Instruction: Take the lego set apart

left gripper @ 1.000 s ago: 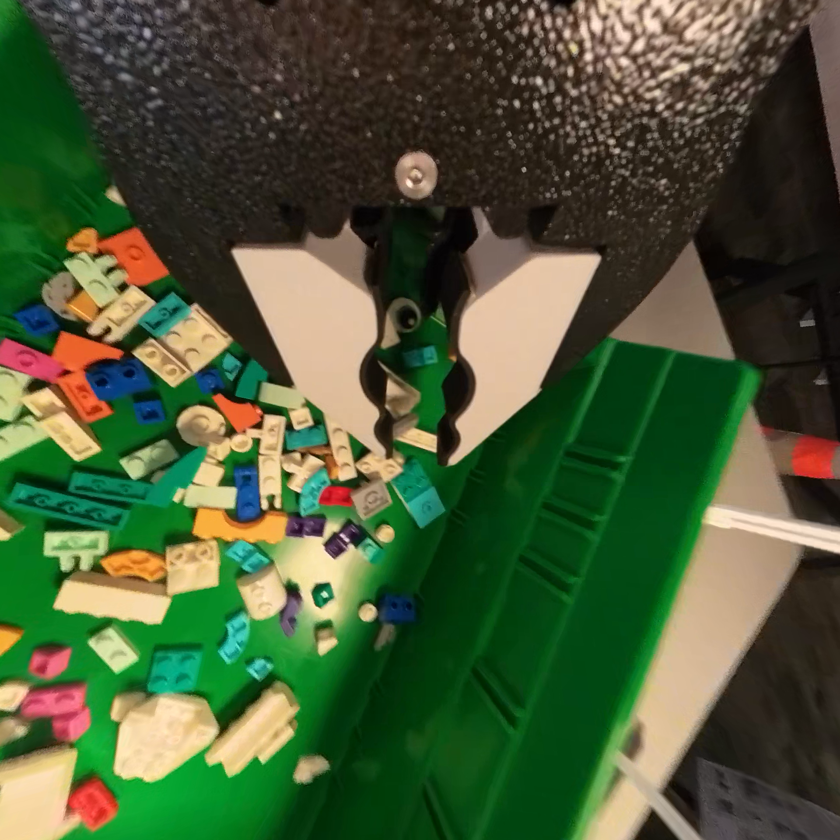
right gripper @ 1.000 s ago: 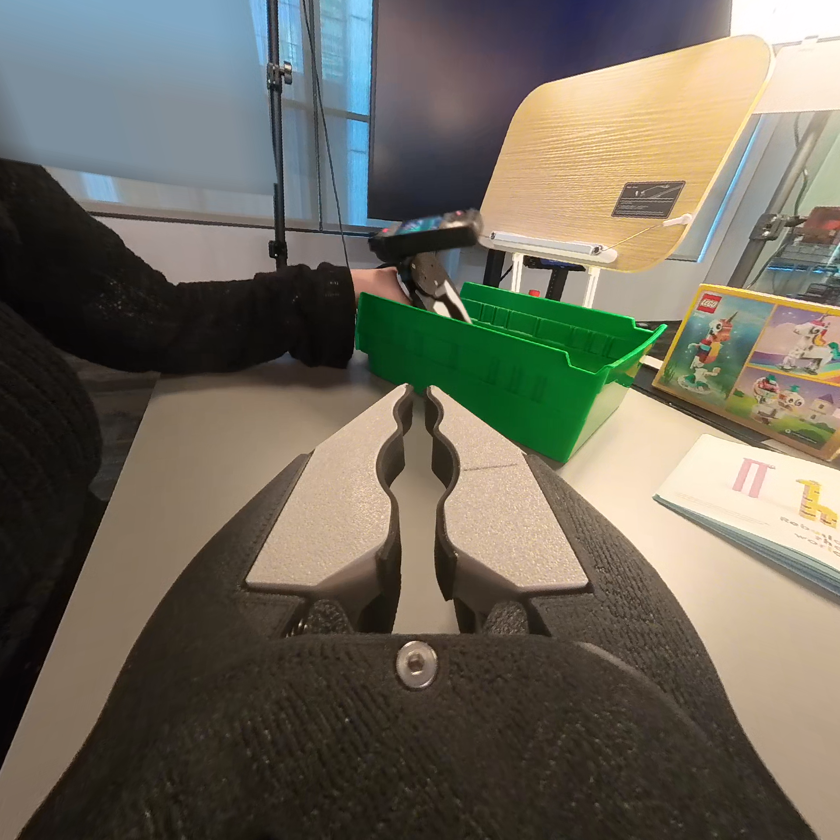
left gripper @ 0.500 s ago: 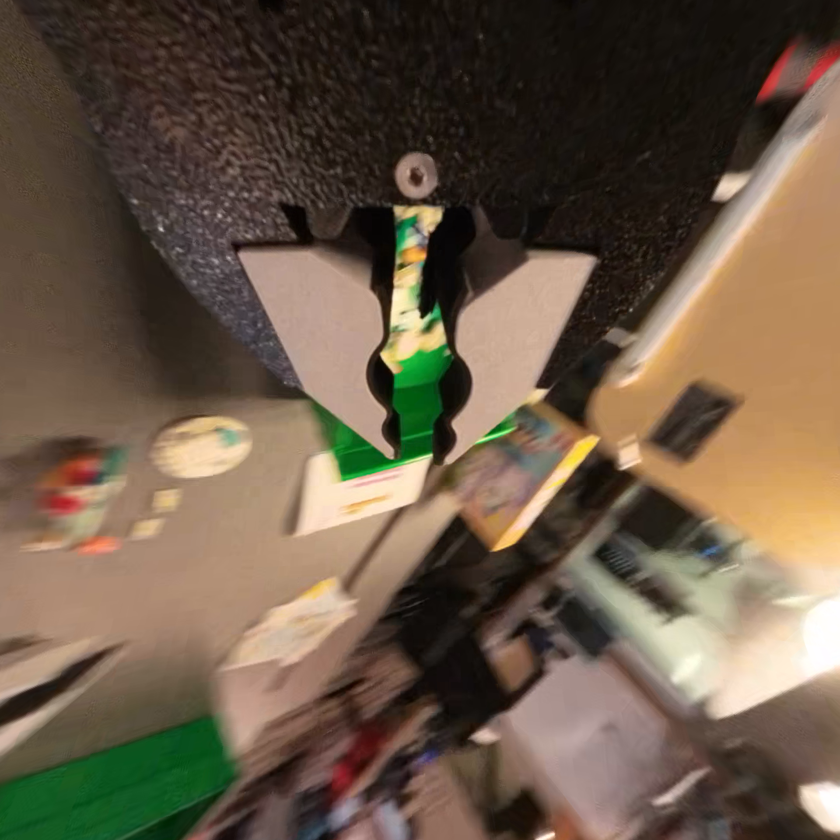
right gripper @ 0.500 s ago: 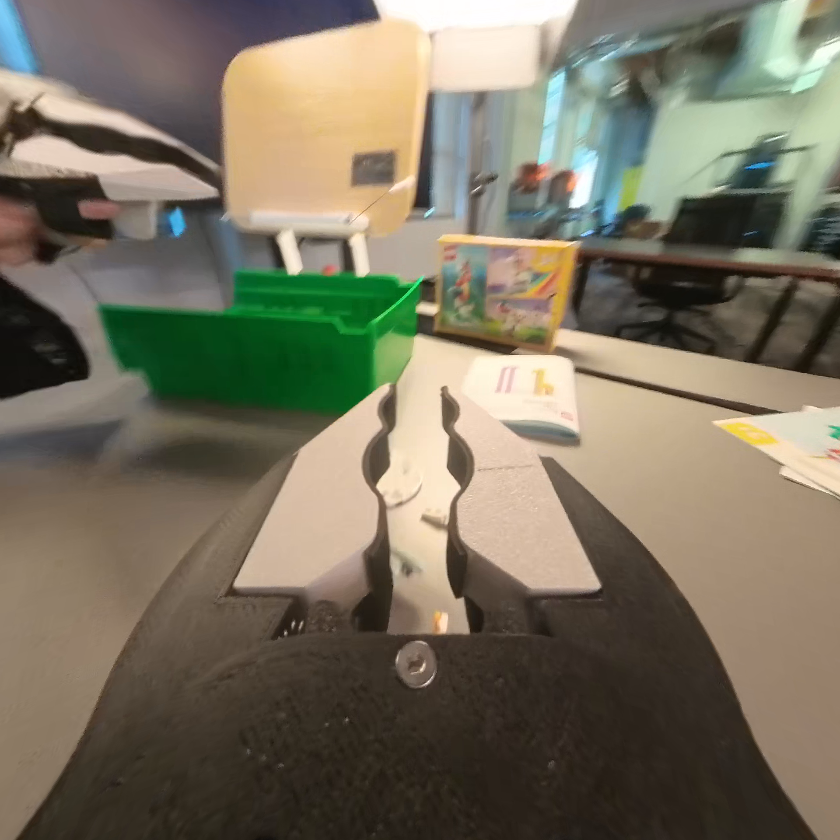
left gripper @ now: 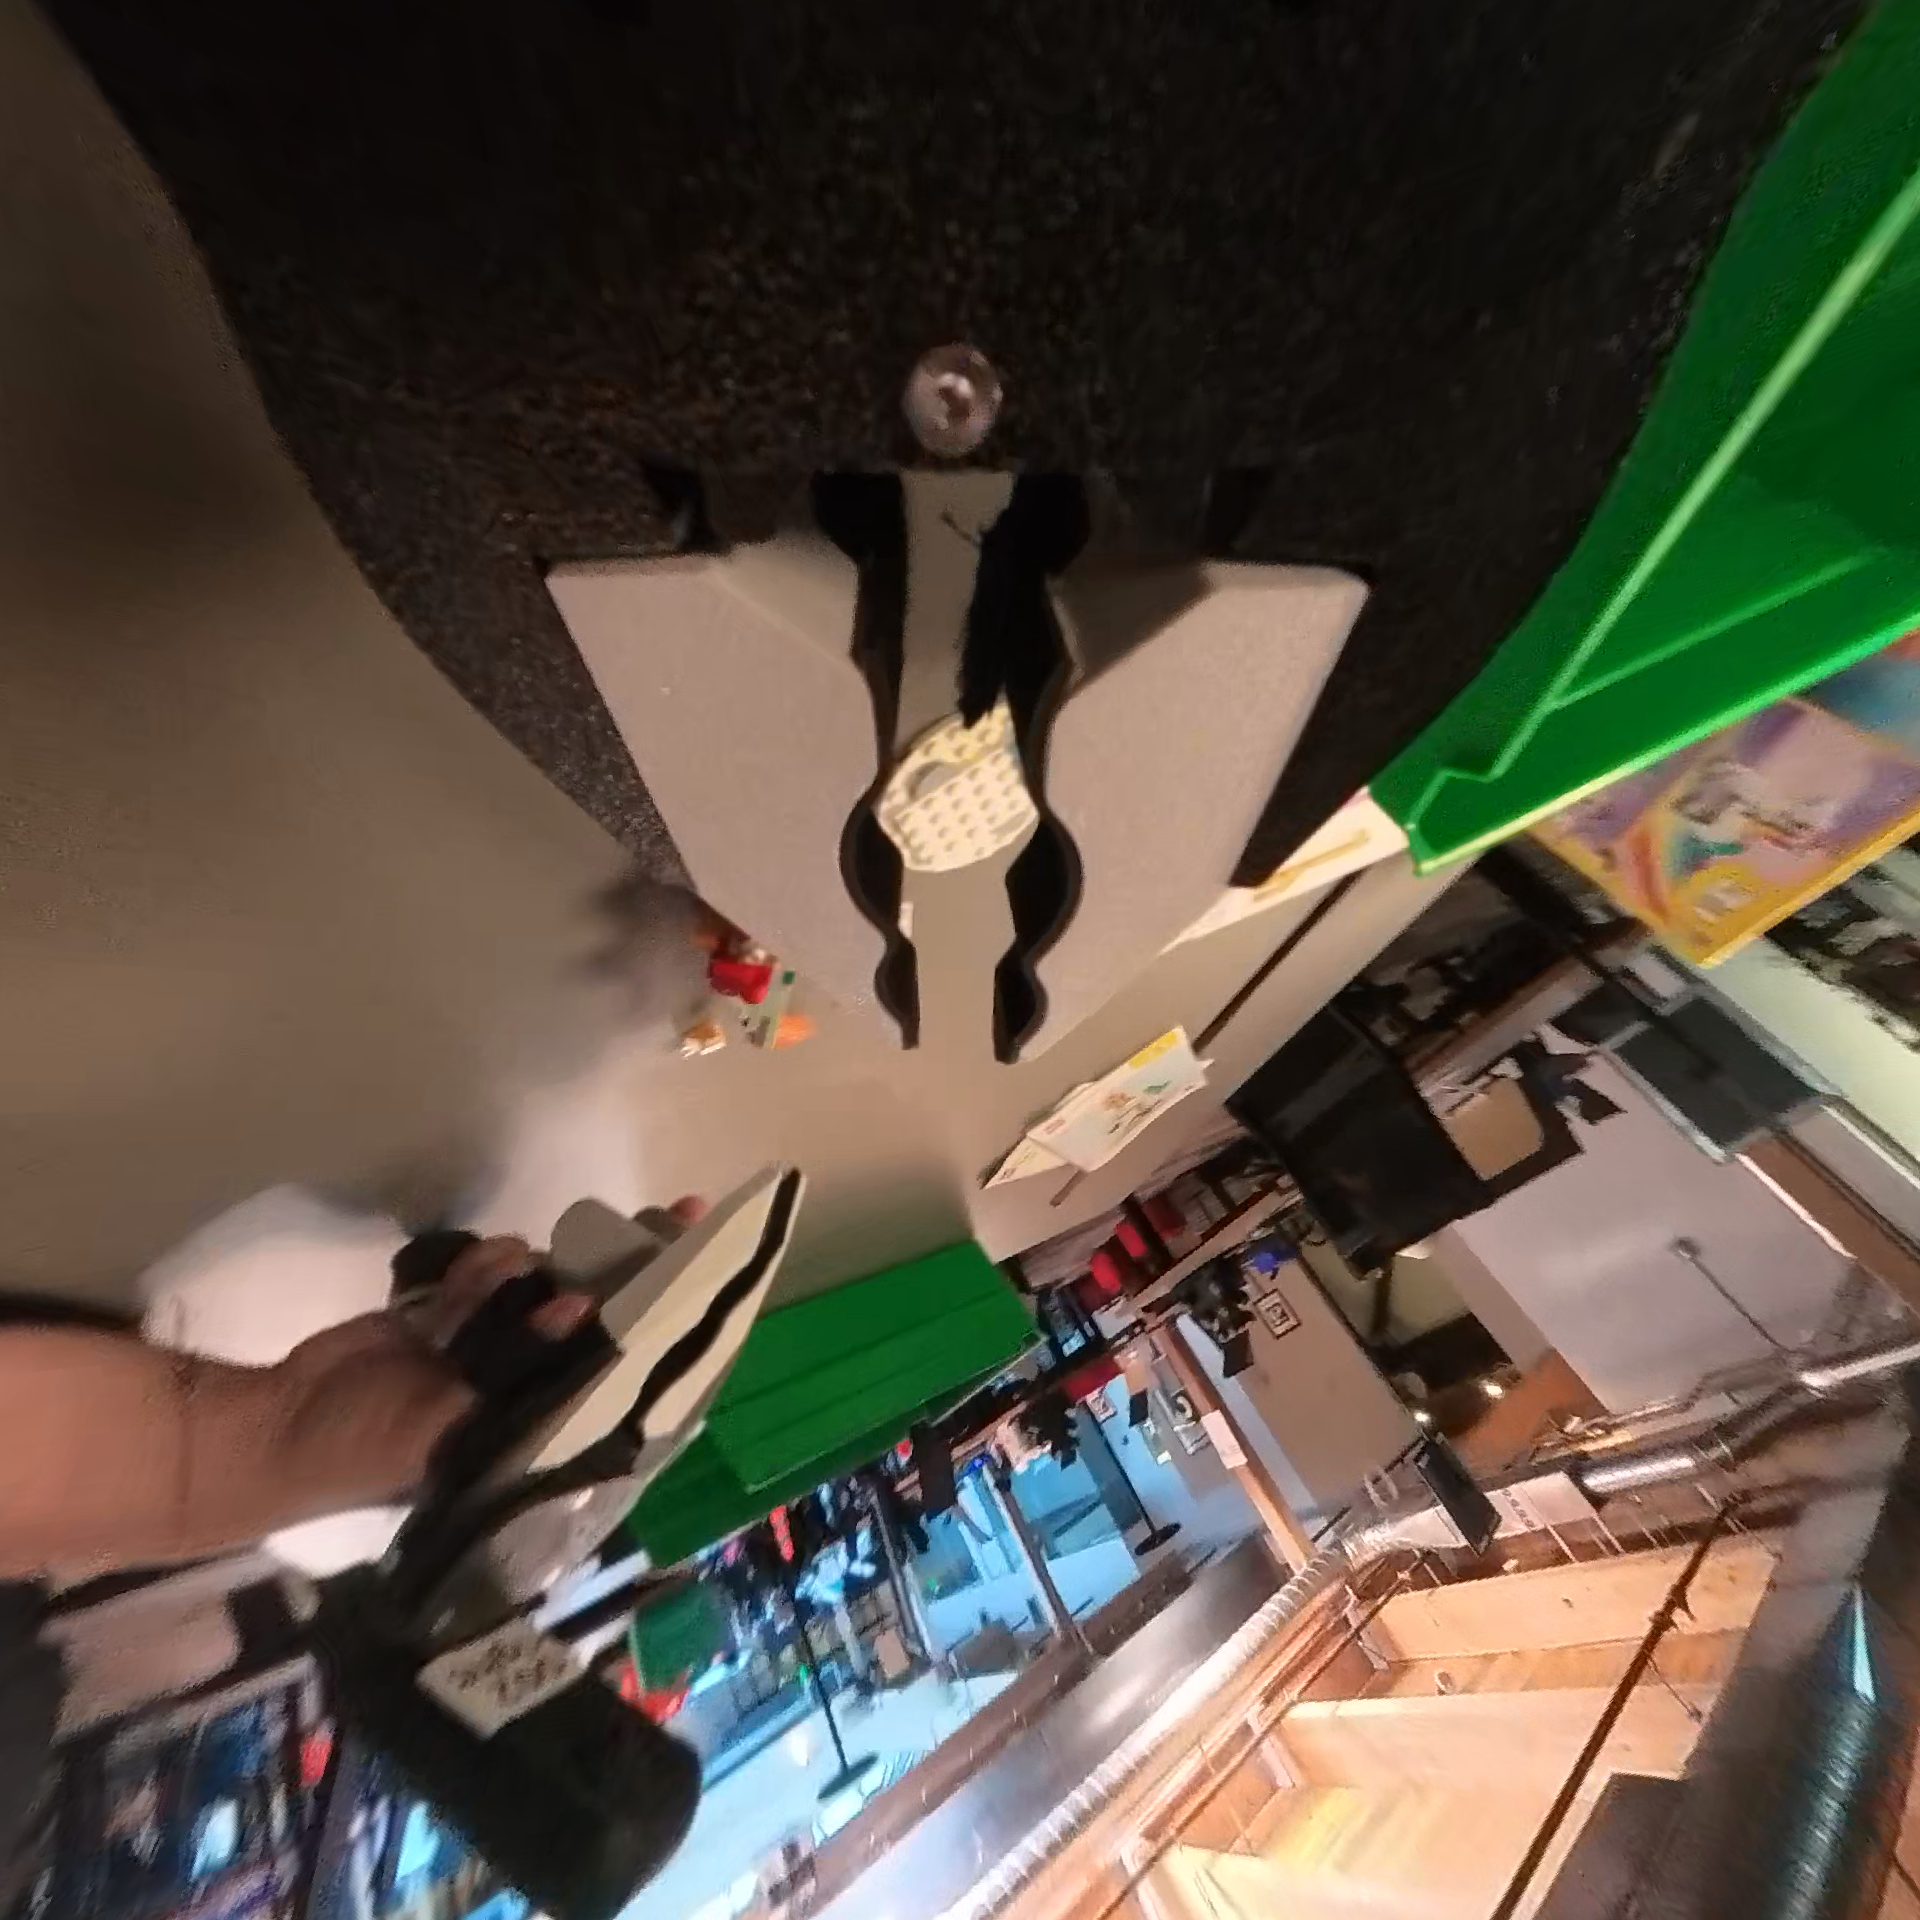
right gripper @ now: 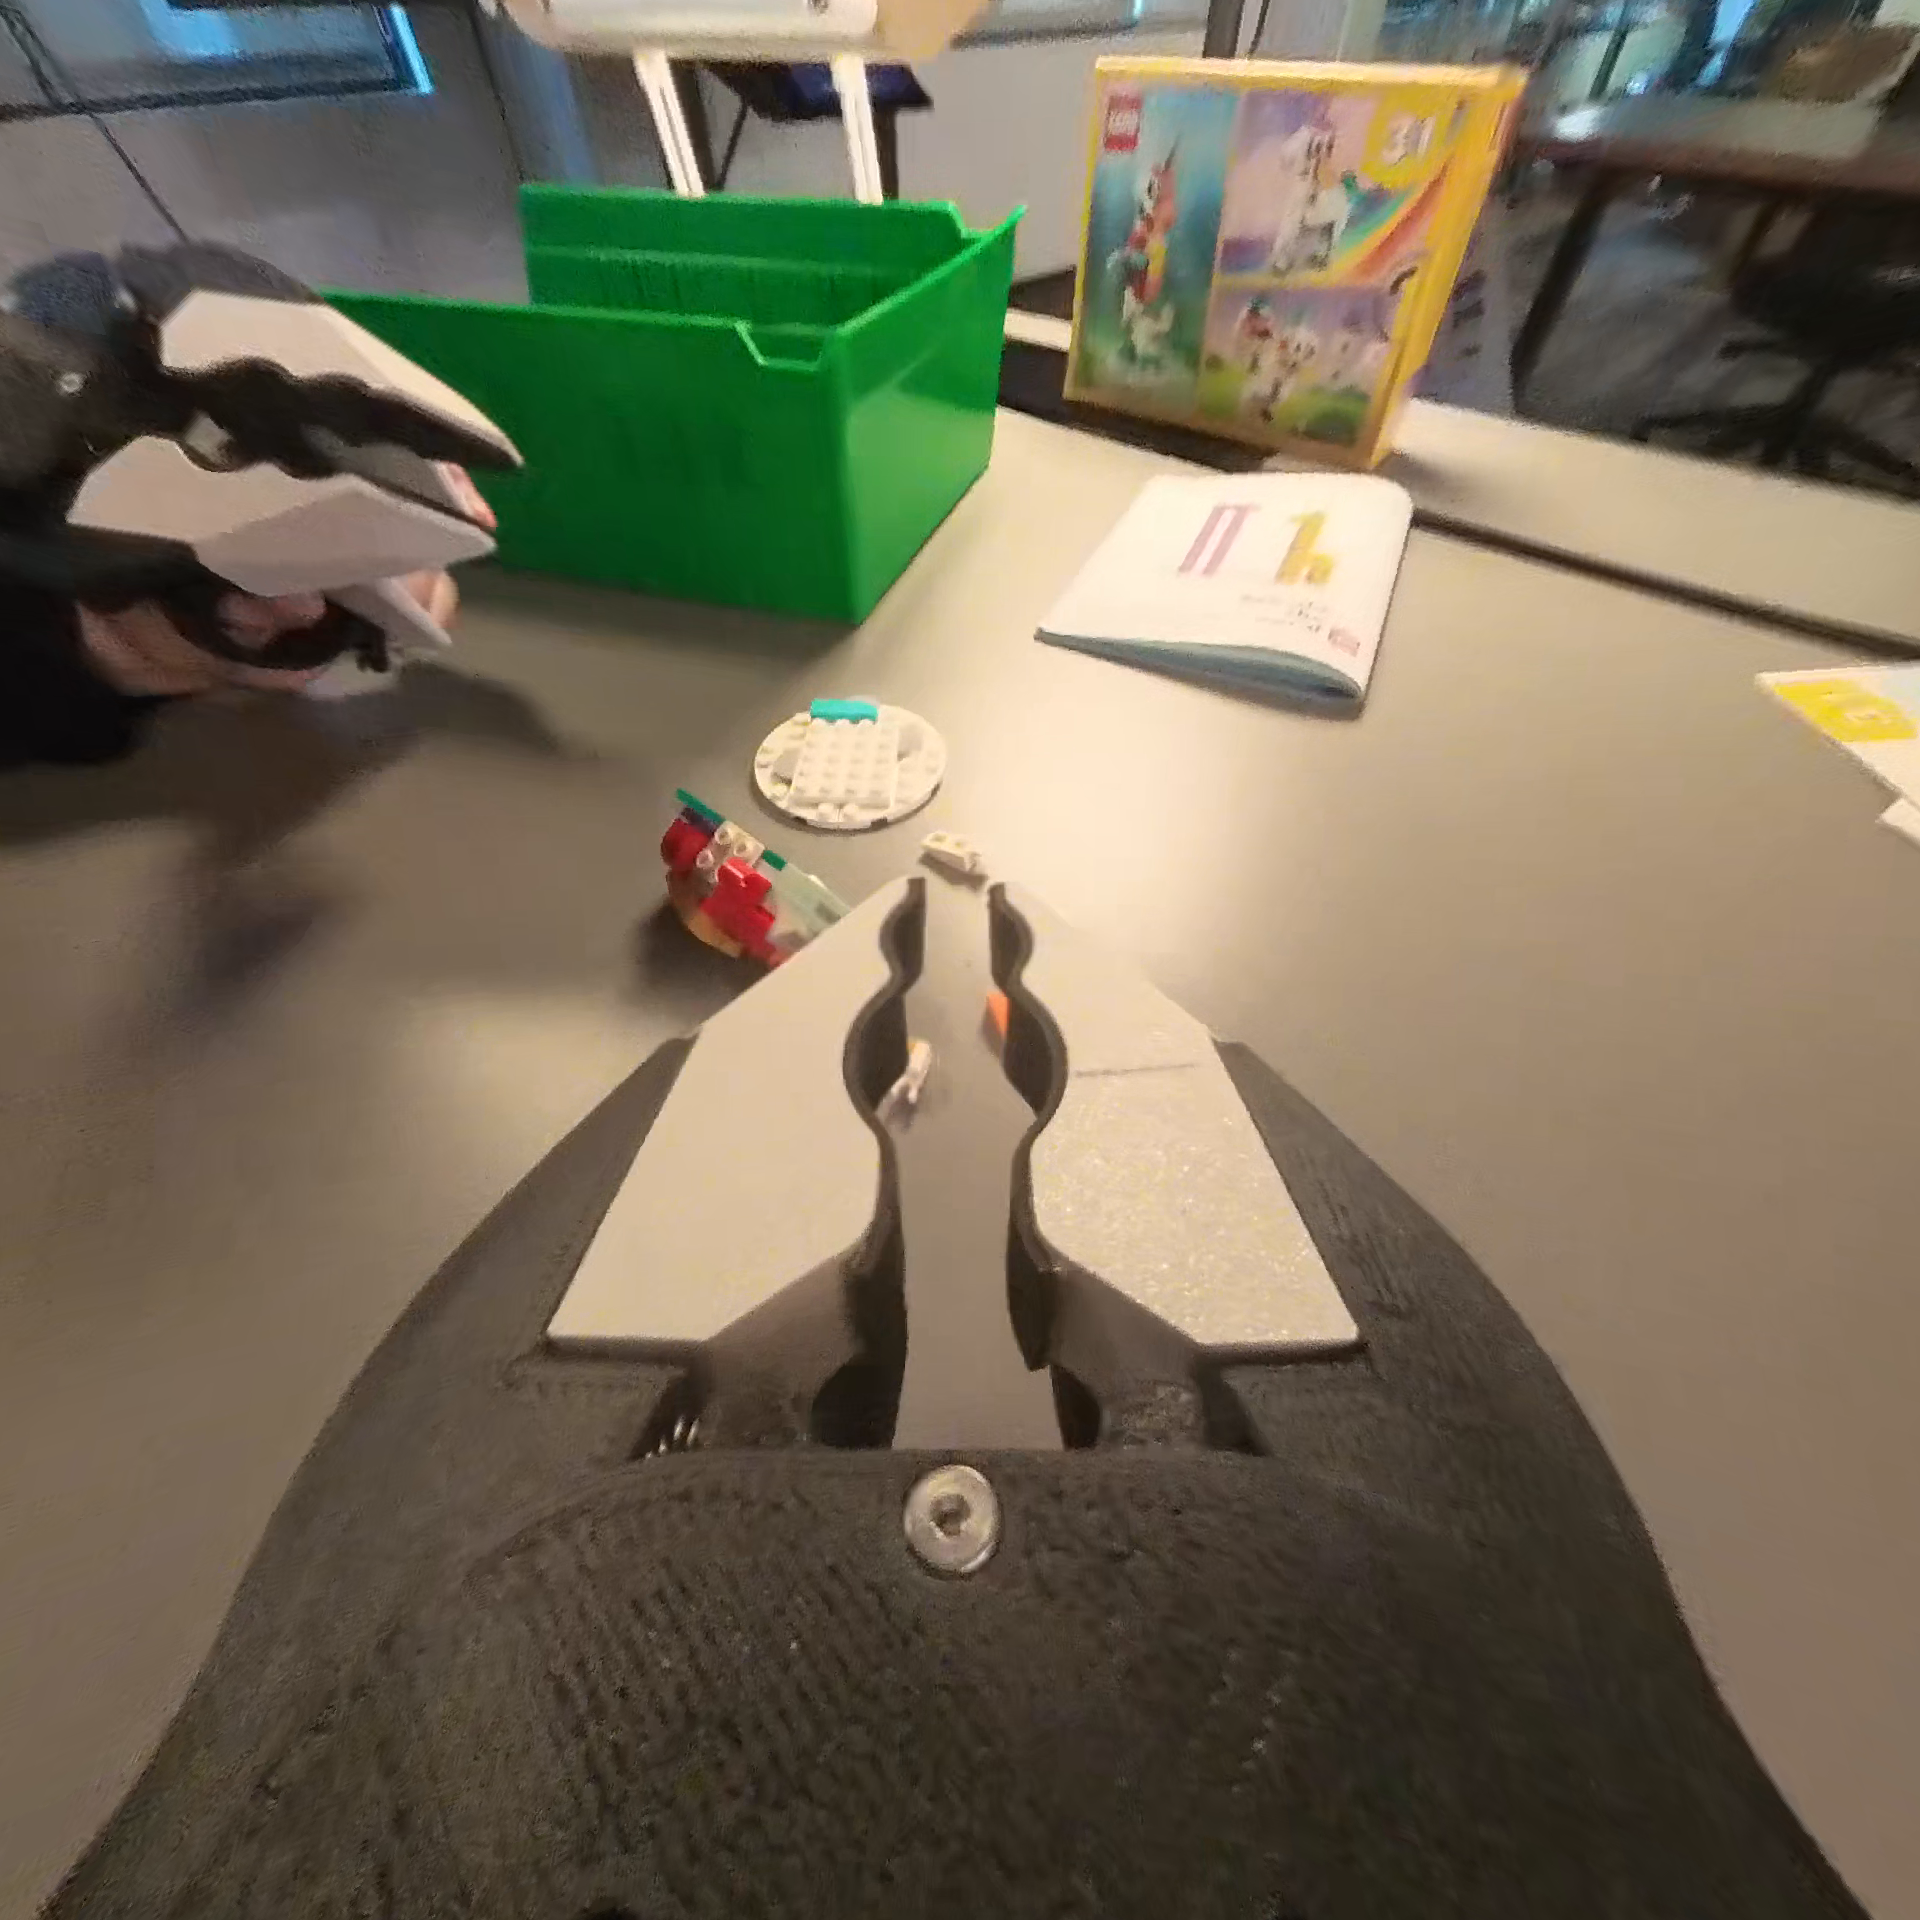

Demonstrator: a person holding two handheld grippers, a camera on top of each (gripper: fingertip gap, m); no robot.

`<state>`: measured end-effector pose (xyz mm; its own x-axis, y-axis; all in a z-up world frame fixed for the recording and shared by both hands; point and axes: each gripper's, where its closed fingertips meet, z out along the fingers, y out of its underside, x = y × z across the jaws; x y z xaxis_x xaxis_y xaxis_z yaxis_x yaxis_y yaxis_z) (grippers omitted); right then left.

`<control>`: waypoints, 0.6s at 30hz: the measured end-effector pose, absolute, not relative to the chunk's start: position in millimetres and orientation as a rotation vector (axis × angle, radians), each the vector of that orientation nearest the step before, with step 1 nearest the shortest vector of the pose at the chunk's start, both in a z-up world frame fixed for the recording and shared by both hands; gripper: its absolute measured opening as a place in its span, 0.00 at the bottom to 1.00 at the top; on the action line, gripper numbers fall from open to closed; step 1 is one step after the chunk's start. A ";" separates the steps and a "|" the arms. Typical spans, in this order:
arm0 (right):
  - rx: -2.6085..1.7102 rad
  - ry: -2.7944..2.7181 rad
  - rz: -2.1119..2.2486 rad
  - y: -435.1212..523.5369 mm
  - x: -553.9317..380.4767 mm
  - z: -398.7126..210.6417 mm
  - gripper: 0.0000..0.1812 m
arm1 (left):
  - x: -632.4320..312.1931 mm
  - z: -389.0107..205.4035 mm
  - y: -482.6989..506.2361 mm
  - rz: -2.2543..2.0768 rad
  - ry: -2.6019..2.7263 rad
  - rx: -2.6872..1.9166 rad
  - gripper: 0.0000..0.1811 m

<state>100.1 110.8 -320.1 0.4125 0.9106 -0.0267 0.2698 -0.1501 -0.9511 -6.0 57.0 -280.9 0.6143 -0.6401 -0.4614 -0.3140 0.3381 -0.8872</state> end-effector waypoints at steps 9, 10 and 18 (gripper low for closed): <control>-1.964 -1.198 0.697 103.3 103.6 -368.9 0.08 | -10.9 -297.2 61.3 -0.200 0.993 -1.259 0.04; -1.974 -1.224 0.649 102.1 104.4 -373.4 0.07 | -10.2 -298.1 60.0 -0.197 1.002 -1.258 0.04; -1.946 -1.268 0.555 100.7 104.4 -376.6 0.06 | -7.7 -301.8 55.5 -0.185 1.043 -1.248 0.04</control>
